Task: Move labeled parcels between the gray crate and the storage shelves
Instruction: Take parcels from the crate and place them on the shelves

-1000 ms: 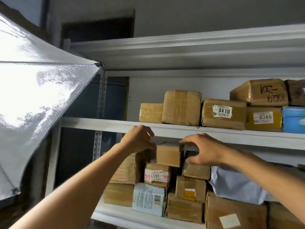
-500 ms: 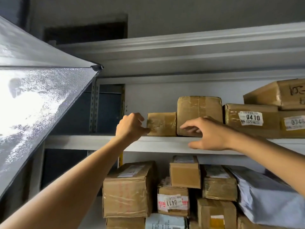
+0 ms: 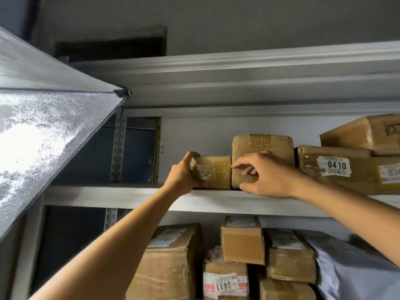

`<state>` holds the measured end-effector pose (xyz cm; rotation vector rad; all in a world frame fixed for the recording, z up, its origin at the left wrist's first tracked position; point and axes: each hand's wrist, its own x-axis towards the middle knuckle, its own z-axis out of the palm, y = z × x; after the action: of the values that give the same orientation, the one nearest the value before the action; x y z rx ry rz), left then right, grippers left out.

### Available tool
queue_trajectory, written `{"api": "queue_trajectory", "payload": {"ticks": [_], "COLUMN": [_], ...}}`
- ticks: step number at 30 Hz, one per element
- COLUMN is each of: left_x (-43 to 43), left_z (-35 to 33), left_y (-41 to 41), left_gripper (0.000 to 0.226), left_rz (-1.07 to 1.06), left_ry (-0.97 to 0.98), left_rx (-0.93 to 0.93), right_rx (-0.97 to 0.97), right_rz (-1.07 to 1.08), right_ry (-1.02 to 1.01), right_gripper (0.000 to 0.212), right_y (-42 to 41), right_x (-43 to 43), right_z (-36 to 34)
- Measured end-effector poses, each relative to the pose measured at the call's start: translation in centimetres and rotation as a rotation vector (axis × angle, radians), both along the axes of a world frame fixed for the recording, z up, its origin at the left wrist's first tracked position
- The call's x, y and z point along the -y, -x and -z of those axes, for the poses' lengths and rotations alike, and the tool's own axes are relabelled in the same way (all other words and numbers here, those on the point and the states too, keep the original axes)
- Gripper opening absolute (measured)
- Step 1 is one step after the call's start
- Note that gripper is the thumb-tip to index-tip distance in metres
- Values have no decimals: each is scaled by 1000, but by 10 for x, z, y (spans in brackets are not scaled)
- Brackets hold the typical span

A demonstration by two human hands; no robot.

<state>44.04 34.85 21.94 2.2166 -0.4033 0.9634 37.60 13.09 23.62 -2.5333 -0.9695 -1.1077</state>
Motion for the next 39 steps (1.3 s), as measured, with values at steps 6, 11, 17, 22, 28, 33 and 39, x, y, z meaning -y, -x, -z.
{"api": "queue_trajectory", "payload": {"ticks": [6, 11, 17, 22, 28, 33, 39], "left_x": [1, -5, -20, -22, -17, -23, -30], "left_z": [2, 9, 24, 36, 30, 31, 19], "left_y": [10, 26, 41, 45, 53, 54, 66], "left_gripper": [77, 69, 58, 53, 36, 70, 65], "left_rz": [-32, -26, 28, 66, 258, 422, 480], "left_ry": [40, 52, 115, 176, 422, 714, 609], "left_rx": [94, 197, 293, 313, 257, 92, 140], "right_rx": [5, 8, 19, -171, -269, -329, -293], "right_rz": [-1, -10, 27, -147, -256, -363, -482], "right_ry": [-30, -96, -314, -618, -861, -972, -850], "right_gripper": [46, 41, 52, 53, 49, 58, 84], "right_y": [-3, -4, -15, -26, -28, -27, -8], "right_x": [-4, -22, -49, -76, -85, -82, -73], "right_z": [2, 2, 7, 13, 18, 22, 19]}}
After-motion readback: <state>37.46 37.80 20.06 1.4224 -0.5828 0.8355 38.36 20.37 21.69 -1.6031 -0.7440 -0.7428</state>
